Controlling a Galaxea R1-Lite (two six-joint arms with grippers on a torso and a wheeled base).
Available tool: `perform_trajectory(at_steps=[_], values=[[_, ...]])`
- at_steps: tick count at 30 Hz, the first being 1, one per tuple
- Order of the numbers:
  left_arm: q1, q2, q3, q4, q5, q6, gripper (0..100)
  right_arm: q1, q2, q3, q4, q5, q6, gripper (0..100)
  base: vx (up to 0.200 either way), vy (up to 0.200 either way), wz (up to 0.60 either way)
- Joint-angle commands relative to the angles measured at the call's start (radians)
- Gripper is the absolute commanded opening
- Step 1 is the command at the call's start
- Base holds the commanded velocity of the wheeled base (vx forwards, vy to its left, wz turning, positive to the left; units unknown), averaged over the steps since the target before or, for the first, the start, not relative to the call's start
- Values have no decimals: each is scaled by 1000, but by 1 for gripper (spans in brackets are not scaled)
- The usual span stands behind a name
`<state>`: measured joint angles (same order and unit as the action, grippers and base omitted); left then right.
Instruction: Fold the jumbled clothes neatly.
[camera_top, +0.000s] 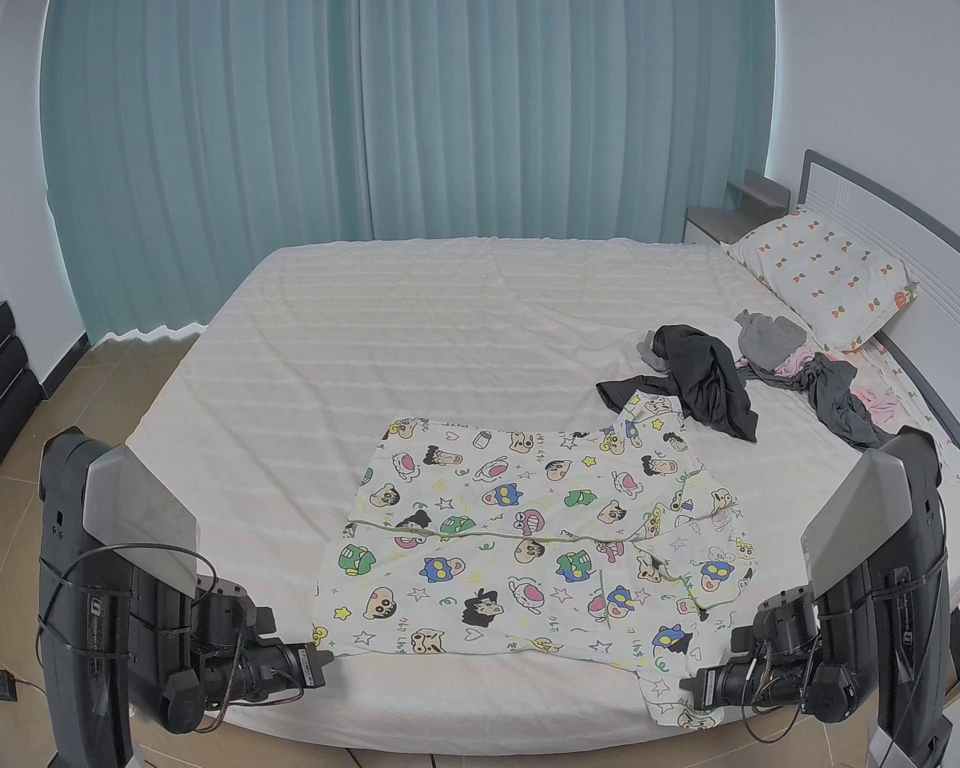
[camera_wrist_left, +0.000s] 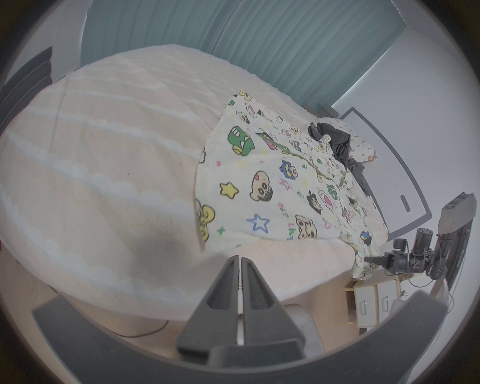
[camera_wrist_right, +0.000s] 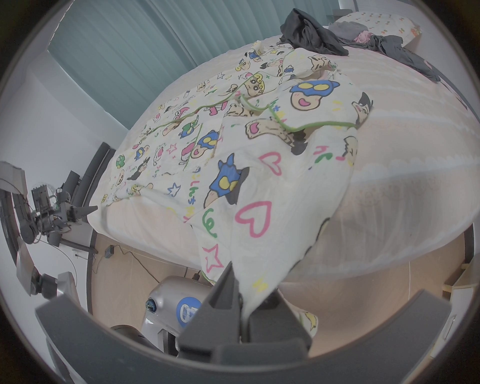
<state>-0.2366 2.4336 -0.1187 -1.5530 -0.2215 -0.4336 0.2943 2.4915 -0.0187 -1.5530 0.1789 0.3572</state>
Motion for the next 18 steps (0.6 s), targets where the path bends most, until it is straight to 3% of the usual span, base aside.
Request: perform_trajectory(at_steps=[1, 11, 12, 18], values=[[-29, 21, -110, -7, 63, -31, 0, -27, -17, 19, -9, 37, -3, 0, 0, 0, 0], [-4, -25, -128, 117, 60, -33, 0, -23, -8, 19, -7, 40, -4, 0, 0, 0, 0], [3, -30, -122, 117, 60, -33, 100, -23, -8, 19, -7, 40, -4, 0, 0, 0, 0], [39, -47, -101, 120, 37, 10, 100, -21, -10, 19, -7, 40, -6, 0, 0, 0, 0]])
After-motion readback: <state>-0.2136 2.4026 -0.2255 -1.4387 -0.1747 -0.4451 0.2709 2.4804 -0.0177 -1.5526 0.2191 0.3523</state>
